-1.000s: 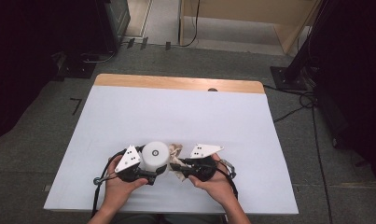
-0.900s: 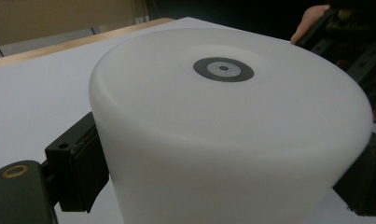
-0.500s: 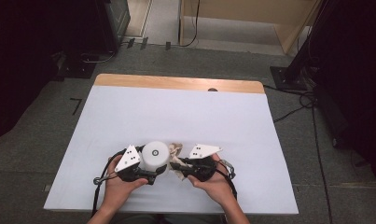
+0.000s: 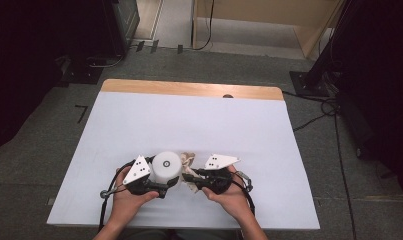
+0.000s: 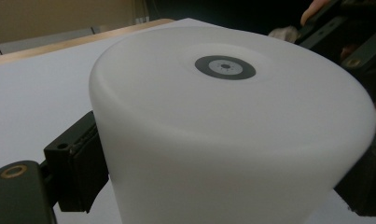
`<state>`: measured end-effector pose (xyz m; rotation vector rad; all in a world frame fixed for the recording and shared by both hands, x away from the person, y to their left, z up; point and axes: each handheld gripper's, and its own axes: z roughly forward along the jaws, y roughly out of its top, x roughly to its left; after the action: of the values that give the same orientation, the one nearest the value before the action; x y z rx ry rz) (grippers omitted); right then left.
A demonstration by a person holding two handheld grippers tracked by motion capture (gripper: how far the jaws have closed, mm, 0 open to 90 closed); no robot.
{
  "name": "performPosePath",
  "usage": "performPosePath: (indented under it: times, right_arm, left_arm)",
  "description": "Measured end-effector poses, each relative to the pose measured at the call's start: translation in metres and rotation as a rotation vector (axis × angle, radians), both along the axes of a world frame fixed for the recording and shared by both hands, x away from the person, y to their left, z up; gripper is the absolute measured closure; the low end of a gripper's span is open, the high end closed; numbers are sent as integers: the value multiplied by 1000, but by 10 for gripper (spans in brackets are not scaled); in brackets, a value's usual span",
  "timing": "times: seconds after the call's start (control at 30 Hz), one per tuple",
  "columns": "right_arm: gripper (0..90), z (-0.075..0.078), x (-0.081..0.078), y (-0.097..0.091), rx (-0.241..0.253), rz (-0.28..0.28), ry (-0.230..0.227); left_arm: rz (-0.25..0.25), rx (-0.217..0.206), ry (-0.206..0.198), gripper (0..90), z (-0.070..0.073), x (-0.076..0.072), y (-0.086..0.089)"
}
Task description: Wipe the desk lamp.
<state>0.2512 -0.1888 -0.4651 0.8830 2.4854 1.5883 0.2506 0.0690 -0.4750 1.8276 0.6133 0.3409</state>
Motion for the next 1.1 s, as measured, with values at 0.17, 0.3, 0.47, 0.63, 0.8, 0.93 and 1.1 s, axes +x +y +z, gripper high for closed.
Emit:
performPosePath:
  times: [0.17,0.3,0.47,0.63,0.8,0.93,1.1]
  right_arm:
    - [763,-12,4,2,-39,11,65]
    - [762,-20,5,6,-93,16,102]
    - [762,-21,4,7,-103,14,105]
    - [760,-23,5,8,-108,12,100]
    - [760,-24,5,9,-110,13,102]
    - [760,-25,4,10,-117,23,106]
    - [760,-24,2,12,-122,37,79]
  left_arm:
    - [13,-6,-4,74,-1,-1,-1]
    - [14,-5,-4,73,-1,-1,-2]
    - [47,20,19,61,0,-3,-4]
    - [146,50,32,0,-1,-14,-14]
    - [245,15,62,3,7,-18,-14]
    - [226,19,51,57,8,-18,-14]
    - [125,37,36,69,10,-9,-5]
